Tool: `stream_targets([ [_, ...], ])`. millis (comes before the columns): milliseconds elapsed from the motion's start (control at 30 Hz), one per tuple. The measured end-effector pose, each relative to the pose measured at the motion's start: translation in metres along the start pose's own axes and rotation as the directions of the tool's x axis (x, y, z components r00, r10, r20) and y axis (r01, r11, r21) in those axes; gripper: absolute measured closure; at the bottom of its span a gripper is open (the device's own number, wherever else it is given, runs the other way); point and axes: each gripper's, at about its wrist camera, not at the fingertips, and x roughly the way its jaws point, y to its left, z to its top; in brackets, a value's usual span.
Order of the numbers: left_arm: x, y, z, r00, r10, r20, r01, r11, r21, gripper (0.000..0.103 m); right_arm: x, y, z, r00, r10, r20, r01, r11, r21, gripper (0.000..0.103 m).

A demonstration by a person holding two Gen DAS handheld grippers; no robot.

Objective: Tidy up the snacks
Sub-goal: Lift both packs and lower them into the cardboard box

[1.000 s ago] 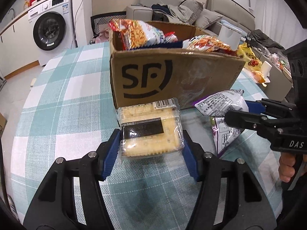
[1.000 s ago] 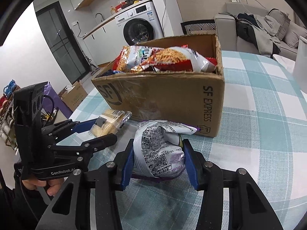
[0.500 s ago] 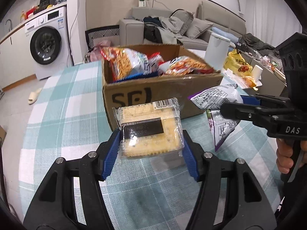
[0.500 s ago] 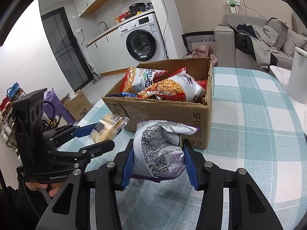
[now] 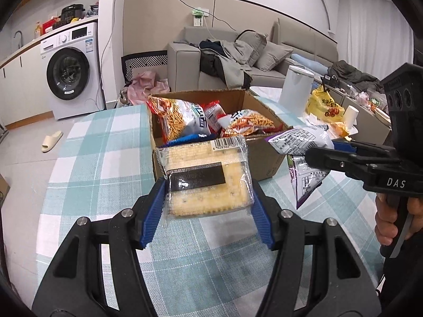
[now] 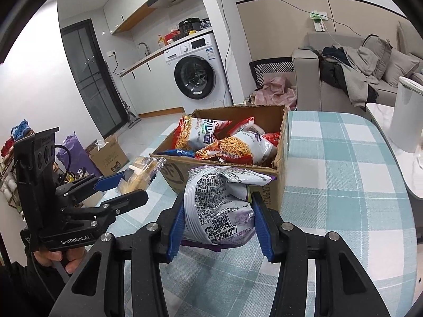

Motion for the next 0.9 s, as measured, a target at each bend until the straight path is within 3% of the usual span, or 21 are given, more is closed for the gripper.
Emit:
stream_targets([
  [367,-0.019,0.012,0.014,0.998,0.033,0.053,-0.031,0.999,-0.031,0.045,-0.016,0.004,0.011,0.997,-0.013,0.073,0.010,0.999,0.039,0.055],
  [900,0.000,0.013,0.052,0.997,0.053,0.064,-0.050,0.998,-0.045,0.045,-0.004,0.004,0.045,0.996,-0.033,0.083,0.029,0.999,0.044,0.055],
])
